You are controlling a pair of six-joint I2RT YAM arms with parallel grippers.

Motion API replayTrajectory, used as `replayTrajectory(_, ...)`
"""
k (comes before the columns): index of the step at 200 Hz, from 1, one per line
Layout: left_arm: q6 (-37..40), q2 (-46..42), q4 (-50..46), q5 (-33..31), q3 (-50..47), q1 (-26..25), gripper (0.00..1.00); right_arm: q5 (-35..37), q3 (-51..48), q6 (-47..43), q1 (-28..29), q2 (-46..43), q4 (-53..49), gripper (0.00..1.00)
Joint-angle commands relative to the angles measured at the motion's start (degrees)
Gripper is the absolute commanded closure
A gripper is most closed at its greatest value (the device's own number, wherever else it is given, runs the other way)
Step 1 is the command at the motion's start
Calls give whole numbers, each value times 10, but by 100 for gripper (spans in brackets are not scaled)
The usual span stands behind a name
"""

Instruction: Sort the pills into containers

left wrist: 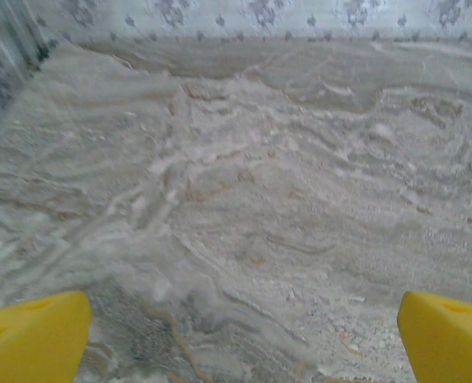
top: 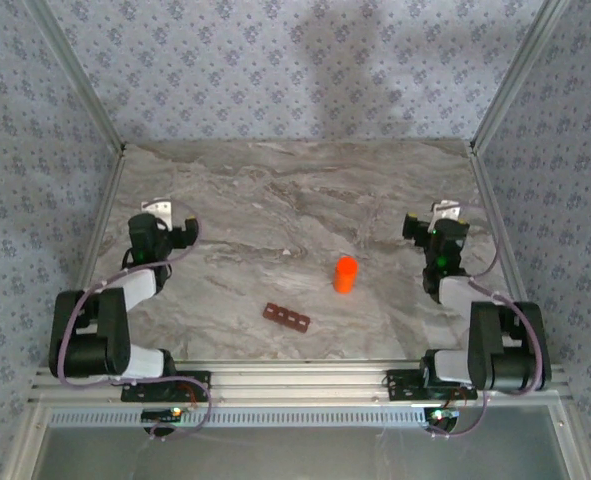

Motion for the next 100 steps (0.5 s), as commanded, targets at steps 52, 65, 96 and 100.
replayTrajectory(52, -134, -113, -284, -66, 116, -7, 2, -106, 140, 303, -56, -77, -288, 1)
replayTrajectory(65, -179, -122, -322, -59, 132, -11, 2, -159, 150, 284, -39, -88, -297, 0)
replayTrajectory(96, -261, -134, -405, -33, 158, -41, 2, -200, 202, 193, 79, -121, -407, 4)
replayTrajectory(100, -266, -135, -414, -32, 160, -47, 2, -194, 208, 182, 98, -125, -420, 4)
